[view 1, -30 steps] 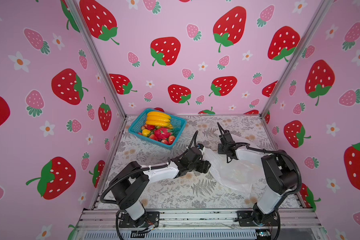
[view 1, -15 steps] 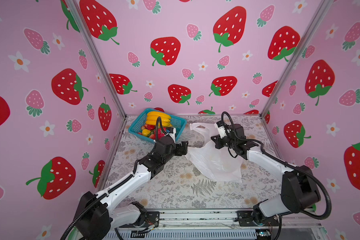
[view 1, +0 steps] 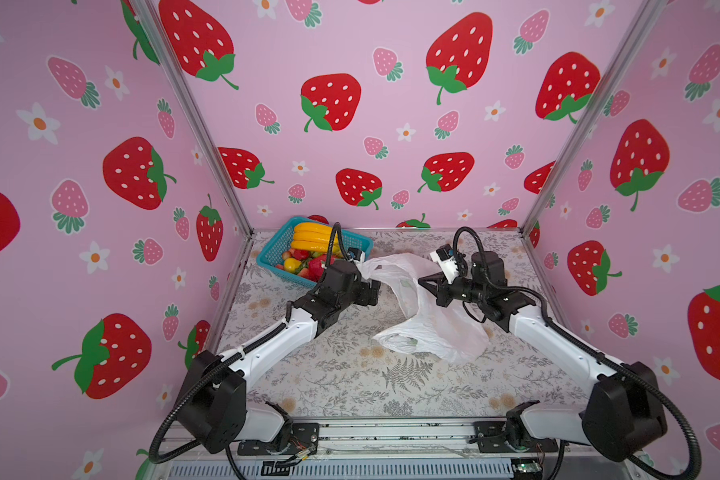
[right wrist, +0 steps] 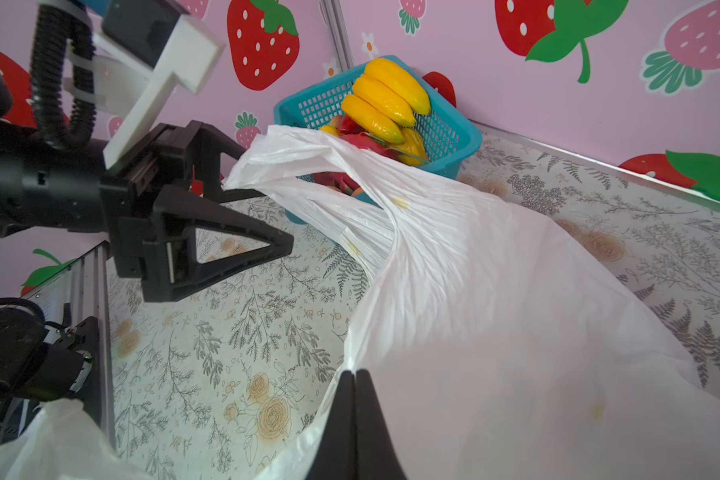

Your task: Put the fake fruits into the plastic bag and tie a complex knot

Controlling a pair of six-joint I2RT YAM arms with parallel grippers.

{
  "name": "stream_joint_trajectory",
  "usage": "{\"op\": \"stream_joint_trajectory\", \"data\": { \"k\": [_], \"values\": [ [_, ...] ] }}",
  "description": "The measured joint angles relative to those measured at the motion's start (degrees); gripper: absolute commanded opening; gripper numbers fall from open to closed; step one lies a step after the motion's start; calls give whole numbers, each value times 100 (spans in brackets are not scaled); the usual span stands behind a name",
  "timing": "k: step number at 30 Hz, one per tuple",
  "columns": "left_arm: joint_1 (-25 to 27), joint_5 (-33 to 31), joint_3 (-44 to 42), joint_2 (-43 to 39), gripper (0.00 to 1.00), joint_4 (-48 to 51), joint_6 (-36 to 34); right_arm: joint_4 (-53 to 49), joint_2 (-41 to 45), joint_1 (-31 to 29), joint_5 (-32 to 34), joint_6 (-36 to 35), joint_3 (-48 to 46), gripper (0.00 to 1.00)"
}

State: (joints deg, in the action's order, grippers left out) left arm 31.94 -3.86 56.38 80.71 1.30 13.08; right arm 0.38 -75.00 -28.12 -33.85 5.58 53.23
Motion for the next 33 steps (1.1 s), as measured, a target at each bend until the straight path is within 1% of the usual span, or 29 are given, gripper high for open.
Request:
{"op": "stream_joint_trajectory", "data": {
  "k": [2, 6, 8, 10, 14, 16, 22, 23, 26, 28, 29, 31, 32, 33],
  "values": [
    [-15, 50, 90, 96, 91, -144, -20, -55, 17, 17, -66, -37, -35, 0],
    [-33, 144, 212, 284, 77, -457, -83, -94, 20, 50, -164, -116, -63, 0],
    [-35, 166, 282, 385, 72, -494, -118, -92, 20, 72, -186, -122, -63, 0],
    [-42, 197, 308, 448, 71, -514, -118, -94, 20, 103, -192, -122, -63, 0],
    [-46, 293, 308, 452, 73, -531, -114, -94, 20, 166, -190, -120, -63, 0],
    [-46, 308, 304, 437, 70, -542, -120, -92, 20, 190, -192, -120, -63, 0],
    [-101, 457, 223, 446, 41, -638, -116, -70, 20, 232, -289, -118, -63, 0],
    [-116, 520, 225, 457, 37, -664, -118, -55, 20, 232, -295, -118, -63, 0],
    [-146, 756, 236, 505, 30, -691, -87, -44, 20, 236, -197, -94, -61, 0],
    [-146, 907, 238, 511, 22, -682, 15, -66, 17, 236, 131, -24, -42, 0],
    [-142, 1010, 247, 511, 17, -680, 87, -105, 13, 236, 437, 33, -4, 0],
    [-120, 1161, 278, 511, 11, -662, 334, -162, -13, 238, 977, 136, 81, 0],
    [-98, 1241, 295, 505, 7, -656, 474, -164, -33, 238, 1233, 197, 116, 0],
    [-66, 1296, 323, 505, 0, -636, 634, -173, -50, 236, 1451, 247, 140, 2]
  ]
}}
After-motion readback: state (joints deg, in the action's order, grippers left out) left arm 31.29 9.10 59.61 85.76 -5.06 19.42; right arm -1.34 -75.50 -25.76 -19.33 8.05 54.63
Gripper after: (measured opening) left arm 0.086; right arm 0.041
